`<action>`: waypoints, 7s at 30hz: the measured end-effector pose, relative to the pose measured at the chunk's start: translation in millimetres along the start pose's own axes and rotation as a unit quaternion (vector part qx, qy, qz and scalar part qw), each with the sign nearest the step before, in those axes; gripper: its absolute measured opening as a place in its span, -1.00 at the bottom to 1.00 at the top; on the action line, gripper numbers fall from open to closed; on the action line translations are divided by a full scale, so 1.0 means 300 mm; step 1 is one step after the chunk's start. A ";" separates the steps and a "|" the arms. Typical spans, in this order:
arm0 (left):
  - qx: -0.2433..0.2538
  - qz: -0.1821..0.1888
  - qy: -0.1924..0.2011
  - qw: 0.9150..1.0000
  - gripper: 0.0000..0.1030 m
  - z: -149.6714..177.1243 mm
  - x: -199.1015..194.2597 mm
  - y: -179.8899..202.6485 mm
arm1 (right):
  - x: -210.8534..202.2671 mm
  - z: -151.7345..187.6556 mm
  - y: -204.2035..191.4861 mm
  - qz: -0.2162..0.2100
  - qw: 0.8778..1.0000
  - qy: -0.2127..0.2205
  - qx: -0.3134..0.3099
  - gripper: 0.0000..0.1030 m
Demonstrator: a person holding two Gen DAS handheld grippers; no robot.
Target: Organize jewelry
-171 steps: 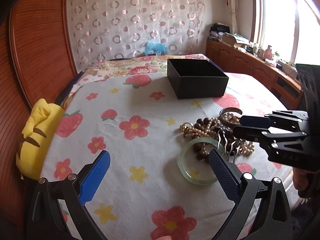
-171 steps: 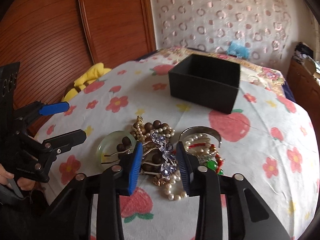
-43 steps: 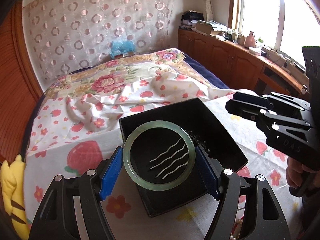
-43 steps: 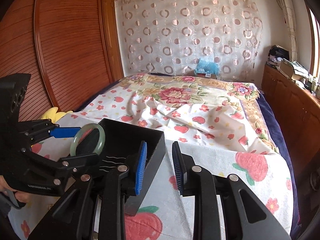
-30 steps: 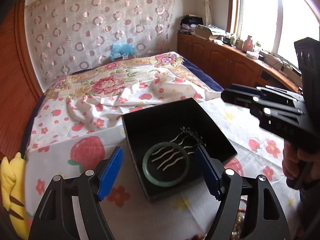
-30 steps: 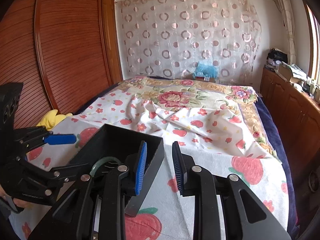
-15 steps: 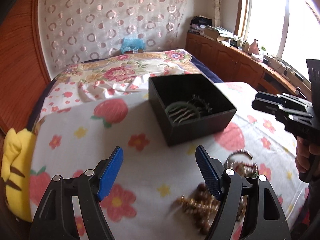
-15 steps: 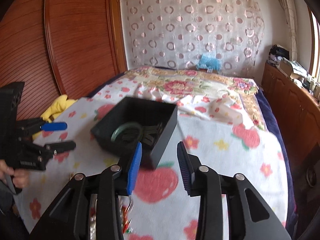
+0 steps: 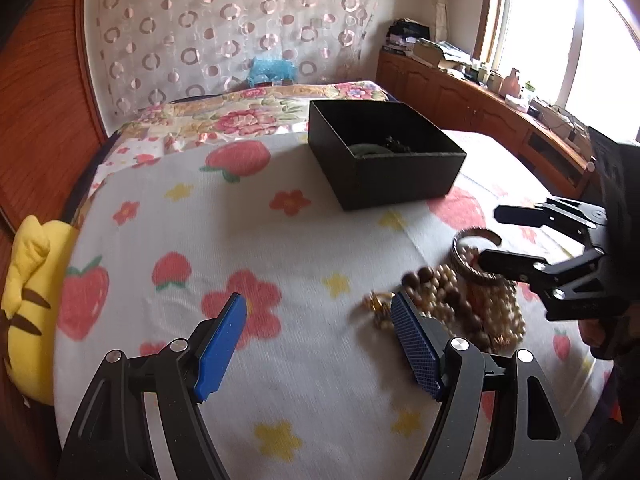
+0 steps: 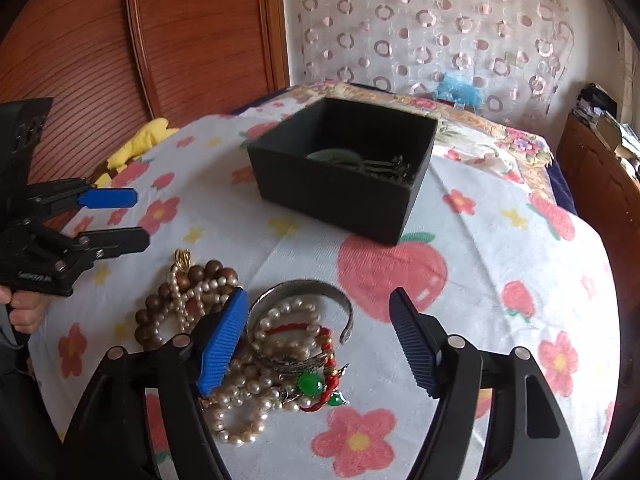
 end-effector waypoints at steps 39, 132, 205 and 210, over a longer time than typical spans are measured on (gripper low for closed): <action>0.016 -0.007 -0.037 0.999 -0.66 0.094 0.045 0.129 | -0.174 0.105 -0.027 0.011 0.999 0.045 0.004 0.22; -0.002 0.014 -0.018 1.000 -1.00 0.026 0.062 0.015 | -0.178 0.119 -0.015 0.019 0.999 0.044 0.007 0.22; 0.002 -0.041 0.056 0.998 -0.92 -0.112 -0.152 -0.024 | -0.176 0.119 -0.017 0.019 0.999 0.042 -0.001 0.22; 0.009 -0.032 0.092 0.995 -0.92 -0.209 -0.240 0.011 | -0.195 0.090 -0.011 0.023 0.999 0.047 -0.006 0.22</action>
Point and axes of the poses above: each gripper's, at about its wrist camera, not at the fingertips, and x roughly the way its jaws point, y to its right, z to its underside, the point moved 10 cm from there along x, roughly the way its jaws point
